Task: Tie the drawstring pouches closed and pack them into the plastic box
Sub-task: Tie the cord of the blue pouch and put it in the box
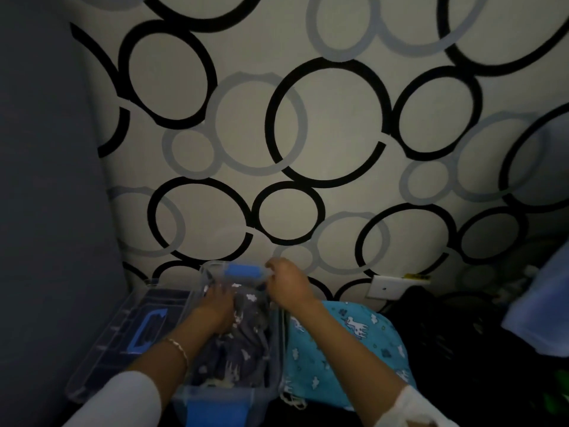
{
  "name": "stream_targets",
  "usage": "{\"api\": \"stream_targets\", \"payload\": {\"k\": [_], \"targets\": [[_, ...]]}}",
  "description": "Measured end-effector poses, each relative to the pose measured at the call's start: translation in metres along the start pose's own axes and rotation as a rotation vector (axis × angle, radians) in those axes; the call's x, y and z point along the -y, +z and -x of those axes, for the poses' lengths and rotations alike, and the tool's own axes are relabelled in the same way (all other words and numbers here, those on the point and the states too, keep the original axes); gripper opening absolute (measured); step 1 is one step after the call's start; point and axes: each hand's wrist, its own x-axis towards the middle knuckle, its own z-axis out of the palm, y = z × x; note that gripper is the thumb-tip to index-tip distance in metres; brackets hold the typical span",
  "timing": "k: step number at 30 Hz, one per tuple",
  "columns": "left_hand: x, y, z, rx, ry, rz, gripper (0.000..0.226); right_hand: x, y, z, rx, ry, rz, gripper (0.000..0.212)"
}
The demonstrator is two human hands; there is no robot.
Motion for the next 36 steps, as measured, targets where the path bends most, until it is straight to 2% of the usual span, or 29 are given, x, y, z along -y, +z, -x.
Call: {"api": "stream_targets", "payload": {"k": [1, 2, 3, 4, 6, 7, 9, 13, 17, 20, 22, 24, 26, 28, 30, 33, 36], "targets": [[0.002, 0.003, -0.003, 0.047, -0.008, 0.048, 0.094, -0.013, -0.008, 0.006, -0.048, 0.057, -0.002, 0.023], [0.002, 0.005, -0.004, 0.064, -0.015, 0.063, 0.093, -0.026, -0.013, 0.011, -0.036, 0.114, 0.032, 0.014], [-0.001, 0.005, -0.004, 0.04, -0.024, 0.057, 0.085, -0.04, -0.015, 0.02, 0.02, 0.178, 0.083, 0.015], [-0.004, 0.004, -0.002, -0.004, -0.03, 0.045, 0.073, -0.051, -0.013, 0.028, 0.117, 0.234, 0.137, 0.025], [-0.016, -0.002, 0.004, -0.126, -0.022, 0.041, 0.048, -0.067, 0.0, 0.05, 0.342, 0.313, 0.172, 0.027], [-0.023, -0.005, 0.007, -0.2, -0.01, 0.059, 0.041, -0.072, 0.012, 0.062, 0.416, 0.343, 0.146, 0.032], [-0.039, -0.012, 0.013, -0.339, 0.01, 0.126, 0.042, -0.071, 0.039, 0.083, 0.457, 0.396, 0.09, 0.053], [-0.076, -0.024, 0.03, -0.545, 0.104, 0.291, 0.045, -0.06, 0.071, 0.106, 0.362, 0.373, 0.168, 0.037], [-0.1, -0.025, 0.046, -0.572, 0.296, 0.28, 0.054, -0.067, 0.052, 0.106, 0.281, 0.355, 0.131, 0.029], [-0.121, -0.028, 0.052, -0.336, 0.429, 0.268, 0.074, -0.077, 0.004, 0.102, 0.187, 0.263, 0.148, 0.024], [-0.142, -0.031, 0.053, -0.111, 0.451, 0.192, 0.091, -0.084, -0.033, 0.102, 0.114, 0.186, 0.111, 0.021], [-0.165, -0.033, 0.051, -0.006, 0.439, 0.074, 0.093, -0.088, -0.07, 0.104, 0.054, 0.136, 0.101, 0.024], [-0.188, -0.038, 0.05, -0.105, 0.417, -0.004, 0.071, -0.093, -0.107, 0.106, -0.016, 0.136, 0.172, 0.021], [-0.205, -0.048, 0.049, -0.382, 0.384, -0.036, 0.038, -0.099, -0.143, 0.108, -0.109, 0.168, 0.252, 0.017], [-0.213, -0.062, 0.048, -0.589, 0.345, 0.088, 0.02, -0.104, -0.179, 0.11, -0.218, 0.195, 0.265, 0.013], [-0.219, -0.088, 0.054, -0.687, 0.35, 0.402, 0.017, -0.108, -0.221, 0.116, -0.382, 0.232, 0.162, 0.028], [-0.224, -0.114, 0.062, -0.77, 0.412, 0.556, 0.024, -0.106, -0.242, 0.117, -0.518, 0.223, -0.012, 0.027]]}}
